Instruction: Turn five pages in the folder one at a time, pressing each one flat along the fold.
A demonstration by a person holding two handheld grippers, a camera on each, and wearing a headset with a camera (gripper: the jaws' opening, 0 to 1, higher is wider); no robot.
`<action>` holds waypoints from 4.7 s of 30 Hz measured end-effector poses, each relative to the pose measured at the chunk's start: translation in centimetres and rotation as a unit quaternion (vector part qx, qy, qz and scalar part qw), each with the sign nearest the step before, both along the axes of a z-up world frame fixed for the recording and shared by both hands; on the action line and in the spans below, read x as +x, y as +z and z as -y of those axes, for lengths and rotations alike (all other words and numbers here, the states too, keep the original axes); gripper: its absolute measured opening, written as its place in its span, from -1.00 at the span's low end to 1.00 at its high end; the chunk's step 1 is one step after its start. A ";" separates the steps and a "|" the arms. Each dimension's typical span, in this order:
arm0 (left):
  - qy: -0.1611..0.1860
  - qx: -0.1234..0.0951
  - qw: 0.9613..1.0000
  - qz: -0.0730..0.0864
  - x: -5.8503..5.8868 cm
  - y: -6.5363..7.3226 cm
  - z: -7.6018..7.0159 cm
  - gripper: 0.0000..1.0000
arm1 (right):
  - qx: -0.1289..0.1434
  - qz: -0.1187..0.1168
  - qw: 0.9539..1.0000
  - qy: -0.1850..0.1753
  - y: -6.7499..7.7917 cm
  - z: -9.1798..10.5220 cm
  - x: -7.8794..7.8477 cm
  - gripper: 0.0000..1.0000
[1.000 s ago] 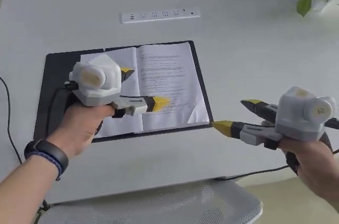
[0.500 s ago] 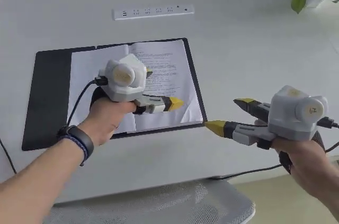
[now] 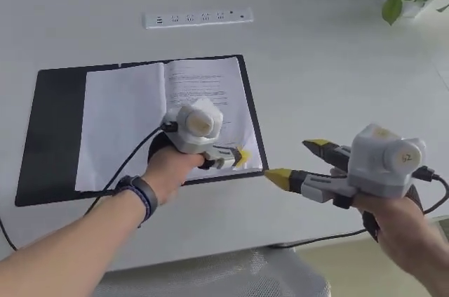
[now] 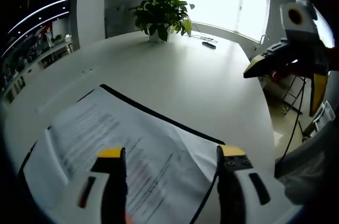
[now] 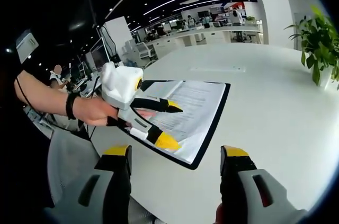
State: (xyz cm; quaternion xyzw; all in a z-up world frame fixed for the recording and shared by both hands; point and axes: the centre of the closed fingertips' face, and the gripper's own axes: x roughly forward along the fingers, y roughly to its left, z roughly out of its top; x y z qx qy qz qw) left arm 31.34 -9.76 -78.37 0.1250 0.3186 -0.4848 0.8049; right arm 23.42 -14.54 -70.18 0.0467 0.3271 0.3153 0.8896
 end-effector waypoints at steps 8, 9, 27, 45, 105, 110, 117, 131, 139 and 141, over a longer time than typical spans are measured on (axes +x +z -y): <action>-0.015 0.042 0.999 0.014 -0.6 -2.7 0.4 0.32 | -0.001 -0.007 1.000 0.005 -0.4 0.4 0.1 0.32; -0.019 0.050 0.998 0.023 -0.5 -2.6 0.2 0.30 | -0.001 -0.007 1.000 0.004 -0.5 0.4 0.2 0.31; -0.017 0.041 0.999 0.013 0.1 -2.4 -0.4 0.16 | 0.007 -0.014 1.000 0.012 -1.7 -0.2 1.1 0.25; -0.013 0.037 0.999 0.008 0.1 -2.4 -0.5 0.10 | 0.081 -0.030 0.996 -0.001 -2.8 -3.1 6.1 0.01; -0.009 0.023 1.000 -0.011 -0.1 -1.0 -1.4 0.31 | 0.187 -0.113 0.973 -0.077 -6.8 -4.6 9.5 -0.95; -0.005 0.017 1.000 0.005 0.6 0.5 -2.5 0.34 | 0.190 -0.110 0.972 -0.083 -6.5 -4.4 9.6 -0.98; 0.019 0.002 1.000 0.014 1.5 2.4 -4.8 0.37 | 0.192 -0.106 0.972 -0.088 -5.9 -4.4 9.2 -1.00; 0.054 -0.024 0.998 0.031 1.8 5.3 -9.4 0.41 | 0.201 -0.078 0.973 -0.079 -2.7 -5.7 9.2 -1.00; 0.072 -0.039 0.996 0.037 1.7 6.7 -12.2 0.44 | 0.211 -0.056 0.974 -0.061 -0.5 -7.4 9.7 -1.00; 0.076 -0.036 0.996 0.039 1.6 6.8 -13.3 0.44 | 0.215 -0.051 0.974 -0.053 0.2 -8.0 9.9 -1.00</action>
